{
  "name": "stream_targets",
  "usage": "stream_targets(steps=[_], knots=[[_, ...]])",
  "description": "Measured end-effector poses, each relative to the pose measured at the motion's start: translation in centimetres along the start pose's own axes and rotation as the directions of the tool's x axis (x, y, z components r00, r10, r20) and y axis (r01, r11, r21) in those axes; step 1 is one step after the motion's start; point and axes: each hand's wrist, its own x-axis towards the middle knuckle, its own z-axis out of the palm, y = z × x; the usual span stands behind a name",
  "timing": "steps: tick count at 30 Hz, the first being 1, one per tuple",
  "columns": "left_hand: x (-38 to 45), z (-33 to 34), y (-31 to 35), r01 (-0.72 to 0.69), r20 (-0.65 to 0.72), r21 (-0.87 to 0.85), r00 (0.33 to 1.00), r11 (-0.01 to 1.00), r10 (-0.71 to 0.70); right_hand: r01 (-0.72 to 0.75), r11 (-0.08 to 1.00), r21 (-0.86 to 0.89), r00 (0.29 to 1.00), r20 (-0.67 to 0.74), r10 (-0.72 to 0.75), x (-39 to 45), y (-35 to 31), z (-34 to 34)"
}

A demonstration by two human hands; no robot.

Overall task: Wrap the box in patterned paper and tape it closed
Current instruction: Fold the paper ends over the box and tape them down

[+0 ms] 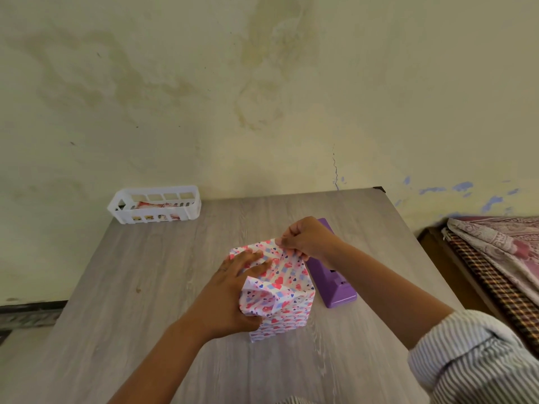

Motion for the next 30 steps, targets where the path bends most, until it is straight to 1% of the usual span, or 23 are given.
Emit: stream_targets(steps=[5,8,12,14,17,21,26,28,30], knots=[[-0.1,0.3,-0.5,0.01,0.017,0.059,1.0,0.998,-0.011,-0.074,0.984,-0.164,0.997,-0.029,0.07,1.0,-0.3,0.4],[-0.1,0.4,-0.5,0.026,0.039,0.069,0.999,0.997,-0.029,-0.118,0.948,-0.297,0.993,-0.047,0.108,1.3,-0.4,0.5],[-0.1,0.6,-0.6,0.043,0.027,0.066,0.999,0.997,-0.044,-0.137,0.905,-0.404,0.99,-0.063,0.122,1.4,-0.5,0.6],[-0.2,0.5,-0.5,0.06,0.028,0.063,0.998,0.996,-0.062,-0.178,0.9,-0.397,0.983,-0.035,0.179,1.4,-0.7,0.3],[-0.2,0.4,-0.3,0.072,0.046,0.056,0.996,0.996,-0.075,-0.223,0.868,-0.443,0.969,0.0,0.249,1.5,-0.3,-0.5],[0.0,0.2,0.1,0.064,0.053,0.05,0.996,0.997,-0.067,-0.281,0.875,-0.394,0.945,0.046,0.324,1.4,1.1,-1.7],[-0.2,0.4,0.2,0.022,-0.012,0.026,1.0,0.999,-0.022,-0.317,0.894,-0.316,0.935,0.055,0.351,0.3,2.8,-2.5],[-0.3,0.5,0.3,0.013,-0.018,0.028,1.0,1.0,-0.012,-0.325,0.906,-0.271,0.934,0.058,0.353,-0.2,3.3,-2.4],[-0.3,0.6,0.4,0.026,-0.013,0.021,1.0,0.999,-0.026,-0.301,0.924,-0.237,0.942,0.076,0.326,-0.6,3.8,-2.3]])
